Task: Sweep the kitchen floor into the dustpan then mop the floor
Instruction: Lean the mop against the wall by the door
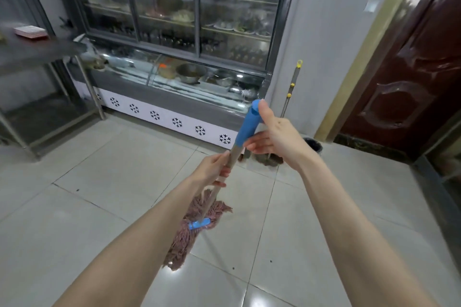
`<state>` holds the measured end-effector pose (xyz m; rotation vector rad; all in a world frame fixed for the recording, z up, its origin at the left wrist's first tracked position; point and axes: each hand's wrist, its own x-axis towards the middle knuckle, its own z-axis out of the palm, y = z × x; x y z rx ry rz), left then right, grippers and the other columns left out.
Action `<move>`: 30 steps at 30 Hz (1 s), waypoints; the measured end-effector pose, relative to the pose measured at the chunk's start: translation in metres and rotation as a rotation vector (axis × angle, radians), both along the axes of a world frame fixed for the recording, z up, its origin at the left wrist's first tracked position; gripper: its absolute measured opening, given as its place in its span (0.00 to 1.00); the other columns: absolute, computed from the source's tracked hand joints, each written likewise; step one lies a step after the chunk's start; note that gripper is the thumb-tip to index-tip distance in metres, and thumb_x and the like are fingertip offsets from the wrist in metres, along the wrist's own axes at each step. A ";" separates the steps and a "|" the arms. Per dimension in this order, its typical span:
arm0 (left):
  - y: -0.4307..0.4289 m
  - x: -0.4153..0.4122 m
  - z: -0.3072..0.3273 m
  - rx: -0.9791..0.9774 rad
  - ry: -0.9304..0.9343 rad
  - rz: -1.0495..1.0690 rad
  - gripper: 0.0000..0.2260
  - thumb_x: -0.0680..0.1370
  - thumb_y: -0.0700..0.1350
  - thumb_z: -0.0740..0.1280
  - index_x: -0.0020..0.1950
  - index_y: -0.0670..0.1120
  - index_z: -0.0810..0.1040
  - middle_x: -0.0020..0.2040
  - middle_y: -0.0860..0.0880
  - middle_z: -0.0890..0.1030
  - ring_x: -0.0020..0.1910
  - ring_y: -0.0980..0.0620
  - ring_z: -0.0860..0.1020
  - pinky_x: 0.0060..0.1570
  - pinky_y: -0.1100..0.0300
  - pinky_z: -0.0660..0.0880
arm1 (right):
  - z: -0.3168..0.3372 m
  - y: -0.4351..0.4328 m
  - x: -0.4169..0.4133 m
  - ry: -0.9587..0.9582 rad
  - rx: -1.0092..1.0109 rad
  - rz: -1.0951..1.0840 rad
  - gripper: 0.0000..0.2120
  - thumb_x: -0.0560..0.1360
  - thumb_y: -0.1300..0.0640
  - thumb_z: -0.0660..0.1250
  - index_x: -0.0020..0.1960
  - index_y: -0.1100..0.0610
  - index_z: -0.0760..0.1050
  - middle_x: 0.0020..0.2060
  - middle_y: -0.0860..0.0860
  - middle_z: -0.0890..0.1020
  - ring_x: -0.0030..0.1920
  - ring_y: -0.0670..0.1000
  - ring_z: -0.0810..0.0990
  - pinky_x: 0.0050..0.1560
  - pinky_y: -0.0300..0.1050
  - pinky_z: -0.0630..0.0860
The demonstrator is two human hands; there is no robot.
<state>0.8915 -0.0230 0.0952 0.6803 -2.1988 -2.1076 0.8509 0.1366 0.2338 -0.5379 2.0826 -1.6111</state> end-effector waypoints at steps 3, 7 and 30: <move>-0.030 -0.015 0.002 0.002 0.031 -0.064 0.12 0.82 0.53 0.60 0.54 0.49 0.78 0.43 0.47 0.77 0.42 0.52 0.76 0.33 0.60 0.78 | -0.003 -0.025 -0.017 0.039 -0.044 -0.032 0.29 0.77 0.36 0.56 0.55 0.62 0.76 0.40 0.61 0.85 0.38 0.54 0.83 0.48 0.49 0.81; -0.059 -0.035 -0.002 0.022 0.055 -0.095 0.09 0.80 0.52 0.64 0.52 0.48 0.78 0.41 0.48 0.78 0.41 0.53 0.76 0.38 0.57 0.79 | -0.010 -0.053 -0.041 0.083 -0.054 -0.014 0.19 0.77 0.39 0.59 0.52 0.54 0.78 0.38 0.59 0.84 0.36 0.50 0.82 0.47 0.48 0.81; -0.209 -0.255 -0.019 -0.197 0.035 -0.196 0.09 0.78 0.50 0.69 0.54 0.48 0.82 0.54 0.50 0.84 0.54 0.52 0.79 0.49 0.58 0.76 | -0.073 -0.213 -0.283 0.097 0.018 0.015 0.06 0.78 0.47 0.63 0.51 0.44 0.78 0.45 0.41 0.83 0.49 0.43 0.82 0.56 0.44 0.76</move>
